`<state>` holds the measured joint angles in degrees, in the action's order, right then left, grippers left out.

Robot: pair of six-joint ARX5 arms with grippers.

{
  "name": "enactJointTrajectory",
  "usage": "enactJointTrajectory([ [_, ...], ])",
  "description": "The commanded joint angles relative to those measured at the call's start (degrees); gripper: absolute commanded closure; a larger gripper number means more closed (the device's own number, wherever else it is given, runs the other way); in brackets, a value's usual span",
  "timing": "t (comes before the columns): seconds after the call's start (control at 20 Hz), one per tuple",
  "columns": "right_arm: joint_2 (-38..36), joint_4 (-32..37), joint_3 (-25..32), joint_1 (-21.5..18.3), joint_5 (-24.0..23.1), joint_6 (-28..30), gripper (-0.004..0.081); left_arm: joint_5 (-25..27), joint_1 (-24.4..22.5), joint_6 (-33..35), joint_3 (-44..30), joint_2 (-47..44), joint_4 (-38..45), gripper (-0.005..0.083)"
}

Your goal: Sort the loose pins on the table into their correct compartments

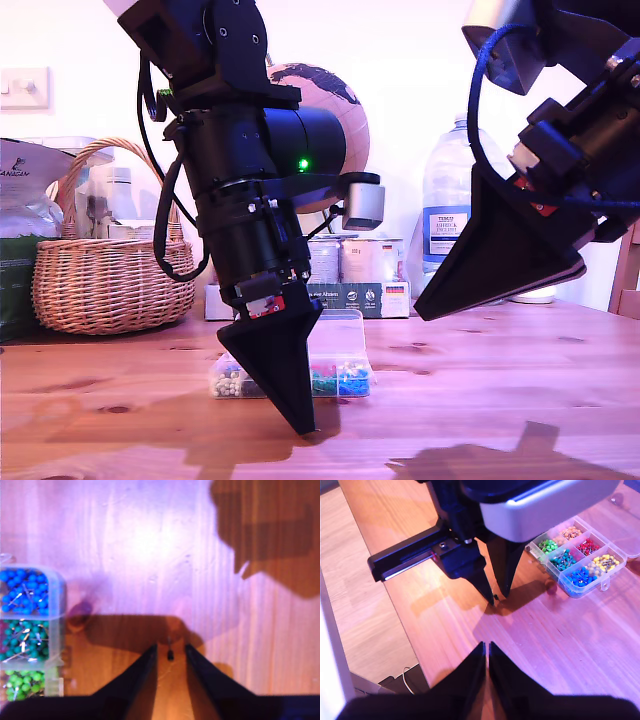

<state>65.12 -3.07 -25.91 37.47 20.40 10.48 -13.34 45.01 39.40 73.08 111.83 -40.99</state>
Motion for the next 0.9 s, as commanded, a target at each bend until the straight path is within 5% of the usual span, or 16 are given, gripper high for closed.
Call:
enactJointTrajectory([
  [0.0,-0.04,0.26,-0.90,-0.11,0.09,-0.02,0.0783,0.57,0.37,0.07,-1.29,3.04,-0.63,0.0644],
  [0.2,-0.04,0.48,-0.90,-0.11,0.07,-0.02,0.0783,0.59,0.37,0.09,-1.29,3.04,-1.03,0.0650],
  [0.4,-0.04,0.70,-0.90,-0.11,0.09,-0.02,0.0783,1.77,0.37,0.81,-1.29,3.04,-1.29,0.0773],
  [0.85,-0.04,0.72,-0.96,-0.11,0.09,-0.02,0.0783,1.38,0.44,1.53,-1.07,3.02,-1.40,0.0797],
])
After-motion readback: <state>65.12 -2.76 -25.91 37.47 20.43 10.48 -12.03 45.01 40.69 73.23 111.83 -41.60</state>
